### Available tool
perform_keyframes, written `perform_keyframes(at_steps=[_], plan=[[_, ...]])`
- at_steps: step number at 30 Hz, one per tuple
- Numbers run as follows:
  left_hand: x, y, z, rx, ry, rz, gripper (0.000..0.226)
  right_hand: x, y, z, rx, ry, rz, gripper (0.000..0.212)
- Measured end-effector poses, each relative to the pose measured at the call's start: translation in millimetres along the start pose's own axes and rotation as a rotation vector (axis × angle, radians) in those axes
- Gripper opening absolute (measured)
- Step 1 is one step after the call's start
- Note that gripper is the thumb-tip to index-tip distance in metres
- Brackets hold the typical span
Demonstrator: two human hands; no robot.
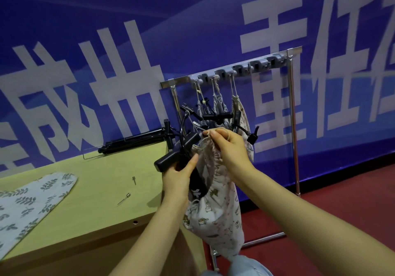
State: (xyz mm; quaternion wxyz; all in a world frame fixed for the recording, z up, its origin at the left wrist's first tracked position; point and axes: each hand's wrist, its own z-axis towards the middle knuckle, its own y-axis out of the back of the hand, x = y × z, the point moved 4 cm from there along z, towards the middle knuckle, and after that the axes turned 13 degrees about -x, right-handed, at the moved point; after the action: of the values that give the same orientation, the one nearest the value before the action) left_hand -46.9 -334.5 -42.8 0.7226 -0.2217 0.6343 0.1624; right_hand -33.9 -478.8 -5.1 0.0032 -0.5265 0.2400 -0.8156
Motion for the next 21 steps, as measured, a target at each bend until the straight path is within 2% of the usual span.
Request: perform_keyframes(at_steps=[3,7,9,11,13,15,17,18,21], plan=[[3,5,3,0.000,-0.149,0.288,0.049,-1,1,6,-0.031,-0.130,0.094,0.020],[-1,0,-2,0.432,-0.353,0.290,0.072,3,2,11,-0.118,-0.152,0.119,0.024],[-6,1,-5,0.539,-0.415,0.360,0.071,-1,1,11,-0.167,-0.178,0.120,0.027],[-8,4,-5,0.601,-0.424,0.460,0.080,-5,-2,10,-0.199,-0.211,0.145,0.028],[-3,7,-12,0.770,-0.338,0.546,0.093,-6,-8,10,-0.201,-0.239,0.187,0.028],[1,8,-12,0.874,-0.350,0.660,0.085,-5,-14,11,-0.192,-0.284,0.245,0.027],[-4,6,-7,0.804,-0.460,0.700,0.055,-3,-17,13,-0.181,-0.320,0.290,0.028],[-11,4,-2,0.701,-0.470,0.668,0.041,-2,-17,14,-0.178,-0.331,0.305,0.028],[-26,0,11,0.368,-0.403,0.379,0.025,2,-13,16,-0.184,-0.325,0.282,0.028]])
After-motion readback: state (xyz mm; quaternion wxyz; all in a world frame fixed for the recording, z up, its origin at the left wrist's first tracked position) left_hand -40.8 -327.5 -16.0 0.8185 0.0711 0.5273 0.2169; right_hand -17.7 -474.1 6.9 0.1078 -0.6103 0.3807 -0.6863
